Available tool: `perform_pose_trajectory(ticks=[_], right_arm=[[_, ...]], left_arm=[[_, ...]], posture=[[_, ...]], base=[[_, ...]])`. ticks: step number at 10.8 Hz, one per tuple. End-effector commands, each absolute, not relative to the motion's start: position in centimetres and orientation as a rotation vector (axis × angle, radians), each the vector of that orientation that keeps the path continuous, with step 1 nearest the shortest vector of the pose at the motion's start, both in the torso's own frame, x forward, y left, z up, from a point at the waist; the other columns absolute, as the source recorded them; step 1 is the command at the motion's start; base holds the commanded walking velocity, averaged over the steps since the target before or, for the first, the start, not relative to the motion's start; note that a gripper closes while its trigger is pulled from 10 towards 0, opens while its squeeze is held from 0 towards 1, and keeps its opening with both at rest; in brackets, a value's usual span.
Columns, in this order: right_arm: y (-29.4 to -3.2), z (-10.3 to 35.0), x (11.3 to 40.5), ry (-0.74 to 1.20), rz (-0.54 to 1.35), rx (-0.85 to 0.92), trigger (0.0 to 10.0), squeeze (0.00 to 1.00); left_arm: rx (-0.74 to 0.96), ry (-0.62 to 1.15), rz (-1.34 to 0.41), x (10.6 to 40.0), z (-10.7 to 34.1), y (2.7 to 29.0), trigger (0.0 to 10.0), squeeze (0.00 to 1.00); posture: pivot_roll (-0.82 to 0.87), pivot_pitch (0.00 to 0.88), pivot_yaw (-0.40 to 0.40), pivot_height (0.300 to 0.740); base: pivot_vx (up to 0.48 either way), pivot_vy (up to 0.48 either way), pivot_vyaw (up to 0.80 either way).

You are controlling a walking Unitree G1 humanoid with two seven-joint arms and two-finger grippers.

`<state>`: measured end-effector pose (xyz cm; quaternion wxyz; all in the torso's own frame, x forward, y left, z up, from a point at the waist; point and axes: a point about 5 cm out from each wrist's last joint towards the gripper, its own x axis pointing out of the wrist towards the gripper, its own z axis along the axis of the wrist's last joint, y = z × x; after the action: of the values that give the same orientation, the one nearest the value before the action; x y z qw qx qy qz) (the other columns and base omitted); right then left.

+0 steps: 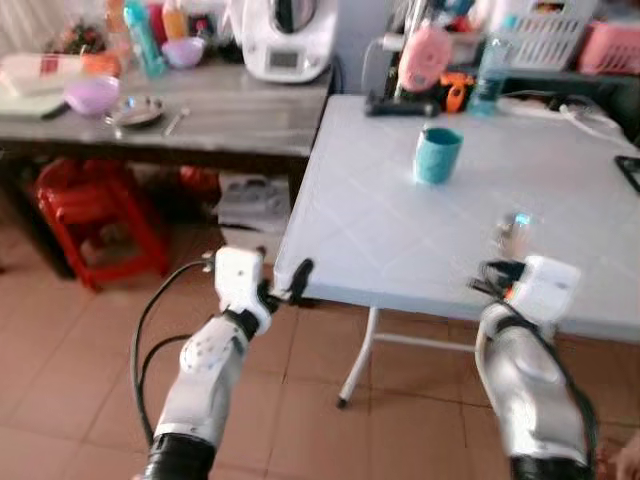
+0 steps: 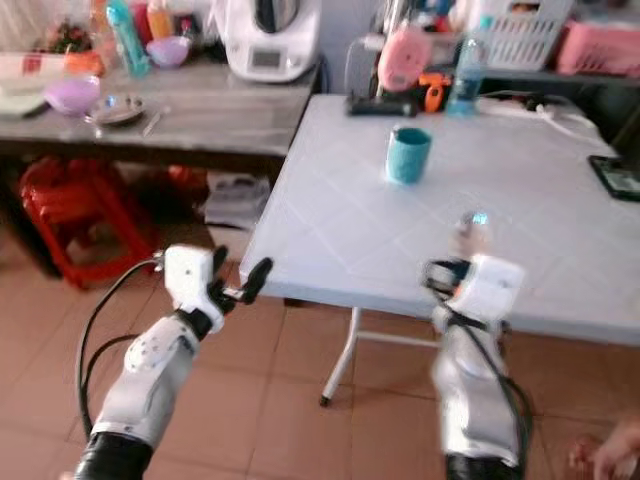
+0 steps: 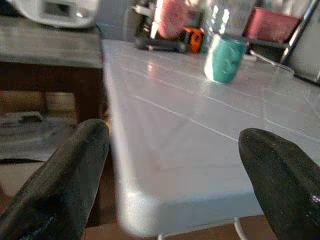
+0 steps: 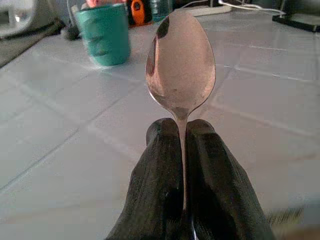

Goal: Setting the table

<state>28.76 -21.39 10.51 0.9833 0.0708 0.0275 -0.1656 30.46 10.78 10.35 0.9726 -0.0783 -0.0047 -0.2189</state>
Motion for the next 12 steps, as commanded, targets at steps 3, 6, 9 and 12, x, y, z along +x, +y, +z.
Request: perform_pose_trajectory(ticks=[3, 6, 9, 12], right_arm=[[-20.22, 11.53, 29.24, 0.013, -0.304, 0.152, 10.0, 0.00], [-20.40, 11.62, 29.24, 0.007, -0.314, 0.149, 10.0, 0.00], [-20.50, 11.65, 29.17, 0.001, -0.323, 0.145, 10.0, 0.00], [-20.27, 11.66, 29.12, -0.005, -0.321, 0.143, 10.0, 0.00]], left_arm=[[-0.141, -0.007, -0.415, 30.55, 10.18, 11.82, 10.0, 0.00], [-0.144, -0.004, -0.420, 30.49, 10.02, 11.63, 10.0, 0.00], [-0.148, -0.006, -0.425, 30.62, 10.03, 11.50, 10.0, 0.00], [-0.147, -0.008, -0.428, 30.62, 10.04, 11.28, 10.0, 0.00]], posture=[[-0.03, 0.005, 0.029, 0.740], [-0.03, 0.004, 0.029, 0.740], [-0.03, 0.005, 0.029, 0.740], [-0.03, 0.004, 0.030, 0.740]], base=[[0.000, 0.441, -0.15], [0.000, 0.440, -0.49], [0.000, 0.439, -0.49], [0.000, 0.440, -0.30]])
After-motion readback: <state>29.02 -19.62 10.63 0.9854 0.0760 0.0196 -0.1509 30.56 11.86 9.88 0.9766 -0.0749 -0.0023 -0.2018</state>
